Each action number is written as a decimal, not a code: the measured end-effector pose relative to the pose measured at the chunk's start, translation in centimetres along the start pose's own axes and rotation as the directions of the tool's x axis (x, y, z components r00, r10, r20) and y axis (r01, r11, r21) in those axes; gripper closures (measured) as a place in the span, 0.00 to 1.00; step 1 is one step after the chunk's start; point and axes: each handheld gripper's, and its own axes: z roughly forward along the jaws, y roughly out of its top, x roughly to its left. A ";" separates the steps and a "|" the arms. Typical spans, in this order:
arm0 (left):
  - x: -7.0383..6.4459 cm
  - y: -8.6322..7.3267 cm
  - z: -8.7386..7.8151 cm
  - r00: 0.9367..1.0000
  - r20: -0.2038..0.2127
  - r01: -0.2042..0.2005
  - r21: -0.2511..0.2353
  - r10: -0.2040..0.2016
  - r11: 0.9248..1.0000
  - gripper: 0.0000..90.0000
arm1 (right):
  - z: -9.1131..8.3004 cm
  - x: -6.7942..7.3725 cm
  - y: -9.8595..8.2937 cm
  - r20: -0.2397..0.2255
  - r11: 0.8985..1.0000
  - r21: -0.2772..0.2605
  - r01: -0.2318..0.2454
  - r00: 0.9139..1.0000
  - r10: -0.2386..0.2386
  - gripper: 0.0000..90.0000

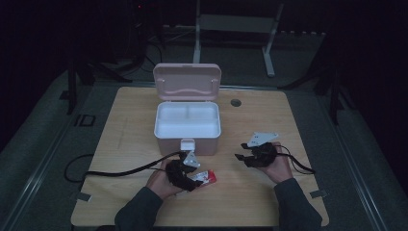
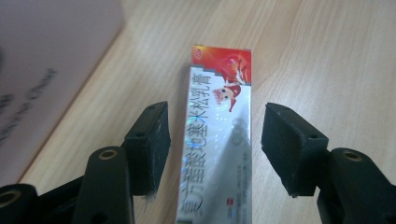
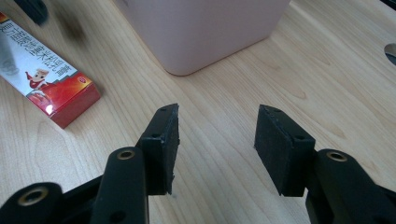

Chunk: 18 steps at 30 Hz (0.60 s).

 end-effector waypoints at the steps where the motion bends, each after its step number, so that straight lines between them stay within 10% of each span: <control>1: -0.1 0.1 0.3 1.000 0.004 0.006 0.005 -0.006 1.000 0.46 | -0.1 0.0 0.0 0.000 1.000 0.001 0.001 1.000 -0.001 0.55; 13: 0.1 -0.8 0.7 0.999 -0.038 -0.022 0.098 0.026 0.995 0.56 | -0.1 0.0 0.0 -0.003 1.000 -0.005 0.011 1.000 -0.011 0.54; 18: 1.6 -2.8 -1.3 0.993 -0.116 0.005 0.135 0.010 0.991 0.56 | -0.4 0.0 -0.1 0.003 1.000 0.002 0.019 1.000 -0.019 0.55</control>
